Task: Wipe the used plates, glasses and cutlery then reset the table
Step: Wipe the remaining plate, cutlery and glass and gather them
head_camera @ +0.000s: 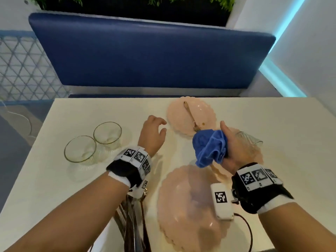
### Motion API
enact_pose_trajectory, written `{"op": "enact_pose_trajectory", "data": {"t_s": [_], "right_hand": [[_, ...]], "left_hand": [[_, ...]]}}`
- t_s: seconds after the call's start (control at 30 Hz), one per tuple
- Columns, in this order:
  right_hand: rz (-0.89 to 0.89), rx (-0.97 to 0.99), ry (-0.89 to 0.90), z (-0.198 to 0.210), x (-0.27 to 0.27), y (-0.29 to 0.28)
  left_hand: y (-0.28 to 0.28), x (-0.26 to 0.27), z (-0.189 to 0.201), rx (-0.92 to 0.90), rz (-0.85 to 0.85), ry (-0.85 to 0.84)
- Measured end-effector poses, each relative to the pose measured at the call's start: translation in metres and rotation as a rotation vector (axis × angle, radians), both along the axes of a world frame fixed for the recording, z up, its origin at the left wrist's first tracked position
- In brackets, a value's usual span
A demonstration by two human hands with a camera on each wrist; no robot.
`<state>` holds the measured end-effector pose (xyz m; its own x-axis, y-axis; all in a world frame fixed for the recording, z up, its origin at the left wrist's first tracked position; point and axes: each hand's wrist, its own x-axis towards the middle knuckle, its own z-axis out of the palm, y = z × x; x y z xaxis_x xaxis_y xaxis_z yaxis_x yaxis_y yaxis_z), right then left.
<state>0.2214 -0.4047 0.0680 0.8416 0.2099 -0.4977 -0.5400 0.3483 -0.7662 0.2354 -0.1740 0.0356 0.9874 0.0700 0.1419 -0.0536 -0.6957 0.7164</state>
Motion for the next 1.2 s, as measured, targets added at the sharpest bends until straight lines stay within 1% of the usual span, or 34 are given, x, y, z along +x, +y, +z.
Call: {"op": "enact_pose_trajectory", "data": {"t_s": [0.07,0.1,0.17,0.2,0.27,0.37,0.43,0.5,0.57,0.7,0.8,0.9,0.97,1.07,1.13,1.2], "right_hand": [[-0.043,-0.025,-0.034,0.006,0.004,-0.023],[-0.092,-0.028,-0.022,0.007,0.006,-0.033],[-0.137,0.059,-0.038,0.008,0.015,-0.052],[-0.161,0.083,-0.053,0.013,0.018,-0.058],[-0.196,0.104,-0.061,0.010,0.029,-0.074],[-0.185,0.146,-0.086,0.008,0.041,-0.088],[-0.114,0.169,-0.093,0.004,0.050,-0.098],[-0.032,0.179,-0.125,0.003,0.056,-0.102],[-0.011,0.161,-0.109,-0.002,0.065,-0.105],[-0.030,0.112,-0.076,-0.021,0.081,-0.104],[-0.025,0.070,0.022,-0.036,0.095,-0.091],[-0.050,0.215,0.089,-0.050,0.109,-0.072],[-0.063,0.204,0.129,-0.053,0.116,-0.062],[-0.065,0.041,0.097,-0.048,0.122,-0.048],[-0.064,-0.077,0.026,-0.048,0.125,-0.044],[0.015,-0.168,-0.075,-0.046,0.125,-0.040]], "left_hand": [[-0.026,0.036,-0.005,0.133,-0.119,0.054],[-0.037,0.052,-0.007,0.208,-0.171,0.084],[-0.061,0.083,-0.010,0.382,-0.258,0.170],[-0.071,0.096,-0.012,0.460,-0.288,0.220],[-0.093,0.118,-0.016,0.600,-0.334,0.311],[-0.115,0.144,-0.021,0.791,-0.436,0.363],[-0.121,0.155,-0.025,0.832,-0.443,0.414],[-0.121,0.161,-0.029,0.856,-0.398,0.431],[-0.119,0.161,-0.029,0.859,-0.358,0.438],[-0.104,0.161,-0.019,0.864,-0.307,0.481],[-0.089,0.168,-0.023,0.766,-0.248,0.566],[-0.077,0.163,-0.031,0.667,-0.208,0.633],[-0.069,0.157,-0.036,0.569,-0.188,0.654],[-0.057,0.147,-0.036,0.316,-0.088,0.601],[-0.061,0.140,-0.033,0.072,-0.038,0.577],[-0.072,0.128,-0.028,-0.177,-0.009,0.569]]}}
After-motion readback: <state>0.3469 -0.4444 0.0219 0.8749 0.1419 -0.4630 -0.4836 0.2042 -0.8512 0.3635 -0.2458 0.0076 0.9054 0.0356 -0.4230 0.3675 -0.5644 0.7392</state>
